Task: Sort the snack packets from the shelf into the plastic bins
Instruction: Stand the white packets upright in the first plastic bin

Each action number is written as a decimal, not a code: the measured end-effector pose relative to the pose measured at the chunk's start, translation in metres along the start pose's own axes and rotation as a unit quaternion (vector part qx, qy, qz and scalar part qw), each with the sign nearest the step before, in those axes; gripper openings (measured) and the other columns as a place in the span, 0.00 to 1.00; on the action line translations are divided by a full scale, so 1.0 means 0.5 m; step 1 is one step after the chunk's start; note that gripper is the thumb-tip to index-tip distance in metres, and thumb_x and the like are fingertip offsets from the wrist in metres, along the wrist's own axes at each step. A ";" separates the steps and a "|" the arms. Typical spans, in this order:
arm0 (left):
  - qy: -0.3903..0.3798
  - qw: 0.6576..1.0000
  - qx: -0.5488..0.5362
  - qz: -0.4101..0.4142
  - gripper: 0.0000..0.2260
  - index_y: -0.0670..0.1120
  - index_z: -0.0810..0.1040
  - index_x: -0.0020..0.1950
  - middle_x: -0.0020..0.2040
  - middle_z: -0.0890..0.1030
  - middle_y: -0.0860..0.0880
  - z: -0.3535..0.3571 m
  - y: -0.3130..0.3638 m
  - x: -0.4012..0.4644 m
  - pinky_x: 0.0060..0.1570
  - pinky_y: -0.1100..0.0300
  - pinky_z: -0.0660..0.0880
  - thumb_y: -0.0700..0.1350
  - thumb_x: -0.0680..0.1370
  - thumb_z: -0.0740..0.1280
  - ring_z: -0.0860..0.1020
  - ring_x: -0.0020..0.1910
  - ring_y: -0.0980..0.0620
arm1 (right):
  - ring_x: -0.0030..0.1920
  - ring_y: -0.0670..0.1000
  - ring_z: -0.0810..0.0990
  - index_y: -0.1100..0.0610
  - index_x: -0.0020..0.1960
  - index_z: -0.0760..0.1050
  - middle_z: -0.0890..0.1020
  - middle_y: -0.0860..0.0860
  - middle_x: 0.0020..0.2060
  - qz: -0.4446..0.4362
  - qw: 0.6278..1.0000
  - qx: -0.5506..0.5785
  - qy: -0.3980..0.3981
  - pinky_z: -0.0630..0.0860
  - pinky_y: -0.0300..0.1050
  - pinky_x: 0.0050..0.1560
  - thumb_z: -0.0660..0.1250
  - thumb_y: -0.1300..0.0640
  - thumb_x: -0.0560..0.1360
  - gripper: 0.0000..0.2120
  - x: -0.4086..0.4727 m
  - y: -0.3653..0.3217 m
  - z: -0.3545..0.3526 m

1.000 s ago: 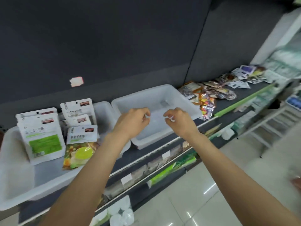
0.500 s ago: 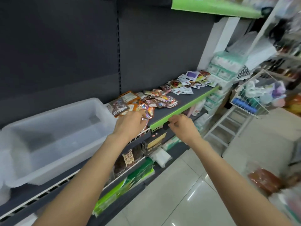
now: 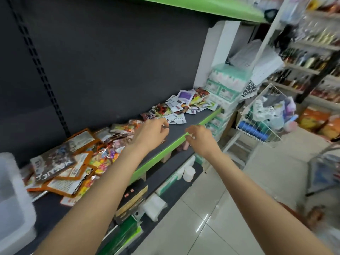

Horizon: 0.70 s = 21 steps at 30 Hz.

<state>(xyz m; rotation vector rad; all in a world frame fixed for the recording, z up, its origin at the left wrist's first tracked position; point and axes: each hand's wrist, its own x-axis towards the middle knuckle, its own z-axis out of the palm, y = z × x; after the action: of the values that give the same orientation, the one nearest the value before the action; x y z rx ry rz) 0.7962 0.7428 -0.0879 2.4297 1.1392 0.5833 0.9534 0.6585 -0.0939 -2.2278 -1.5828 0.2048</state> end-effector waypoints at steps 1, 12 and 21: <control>-0.008 1.000 0.002 0.002 0.08 0.52 0.77 0.56 0.46 0.79 0.54 0.010 0.006 0.040 0.39 0.57 0.71 0.49 0.79 0.61 0.77 0.41 0.51 | 0.64 0.55 0.71 0.60 0.62 0.76 0.77 0.57 0.60 0.000 1.000 0.000 -0.003 0.71 0.48 0.59 0.60 0.60 0.79 0.14 0.037 0.018 -0.005; -0.030 0.997 0.018 -0.063 0.09 0.53 0.77 0.57 0.45 0.78 0.53 0.102 -0.003 0.332 0.45 0.55 0.74 0.50 0.79 0.62 0.78 0.47 0.48 | 0.56 0.58 0.77 0.58 0.63 0.75 0.77 0.58 0.57 -0.011 0.999 0.026 -0.043 0.72 0.48 0.56 0.60 0.62 0.78 0.15 0.355 0.199 -0.026; -0.024 0.980 -0.005 -0.198 0.08 0.50 0.78 0.56 0.51 0.81 0.50 0.252 -0.047 0.529 0.52 0.51 0.76 0.47 0.78 0.64 0.79 0.49 0.50 | 0.53 0.57 0.78 0.57 0.60 0.77 0.78 0.57 0.55 -0.115 0.989 0.017 -0.087 0.71 0.44 0.50 0.62 0.59 0.78 0.12 0.640 0.348 0.019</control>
<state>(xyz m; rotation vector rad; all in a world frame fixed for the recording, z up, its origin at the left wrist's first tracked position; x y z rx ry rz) 1.0015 0.9434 -0.1518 2.1076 1.5401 0.3997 1.2136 0.9099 -0.1375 -2.0266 -1.8970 0.3646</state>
